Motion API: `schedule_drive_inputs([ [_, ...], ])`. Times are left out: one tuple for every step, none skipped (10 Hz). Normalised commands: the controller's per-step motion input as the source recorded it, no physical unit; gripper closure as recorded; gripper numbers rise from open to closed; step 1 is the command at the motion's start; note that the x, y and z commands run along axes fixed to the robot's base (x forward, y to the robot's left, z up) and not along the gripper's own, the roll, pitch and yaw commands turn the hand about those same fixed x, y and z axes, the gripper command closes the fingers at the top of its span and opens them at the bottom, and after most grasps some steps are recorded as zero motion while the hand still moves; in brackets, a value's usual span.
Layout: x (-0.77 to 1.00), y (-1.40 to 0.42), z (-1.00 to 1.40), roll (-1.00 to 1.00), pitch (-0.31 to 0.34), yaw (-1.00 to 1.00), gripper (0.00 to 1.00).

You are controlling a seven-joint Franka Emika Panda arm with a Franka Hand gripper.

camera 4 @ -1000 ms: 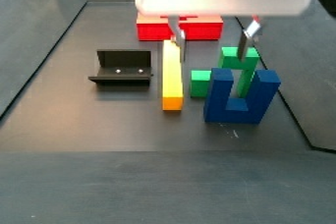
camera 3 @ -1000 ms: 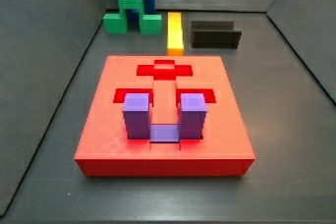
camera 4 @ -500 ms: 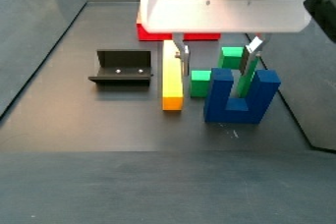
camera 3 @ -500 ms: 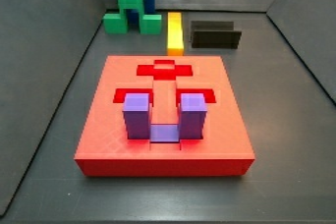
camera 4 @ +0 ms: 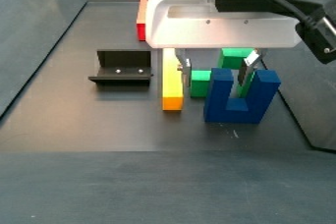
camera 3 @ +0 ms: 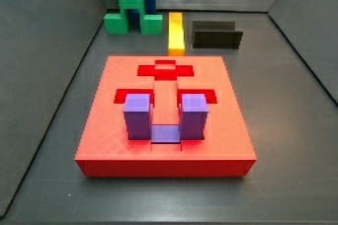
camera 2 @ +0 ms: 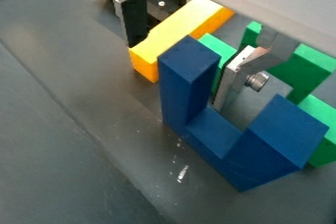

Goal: Pick up the blue object. Move up. Move to above the board. Insert the blue object.
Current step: Pick up the blue object.

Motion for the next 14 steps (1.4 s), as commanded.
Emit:
schedule_drive_inputs([
  [-0.09, 0.0, -0.12, -0.23, -0.27, -0.01, 0.0],
  [-0.05, 0.0, -0.18, -0.19, -0.257, 0.0, 0.0],
  [0.0, 0.0, -0.15, -0.11, -0.201, 0.0, 0.0],
  [0.0, 0.0, 0.0, 0.01, 0.0, 0.0, 0.0],
  [0.0, 0.0, 0.0, 0.0, 0.0, 0.0, 0.0],
  [0.0, 0.0, 0.0, 0.0, 0.0, 0.0, 1.0],
  [0.0, 0.0, 0.0, 0.0, 0.0, 0.0, 1.0],
  [0.0, 0.0, 0.0, 0.0, 0.0, 0.0, 1.0],
  [0.0, 0.0, 0.0, 0.0, 0.0, 0.0, 1.0],
  [0.0, 0.0, 0.0, 0.0, 0.0, 0.0, 1.0],
  [0.0, 0.0, 0.0, 0.0, 0.0, 0.0, 1.0],
  [0.0, 0.0, 0.0, 0.0, 0.0, 0.0, 1.0],
  [0.0, 0.0, 0.0, 0.0, 0.0, 0.0, 1.0],
  [0.0, 0.0, 0.0, 0.0, 0.0, 0.0, 1.0],
])
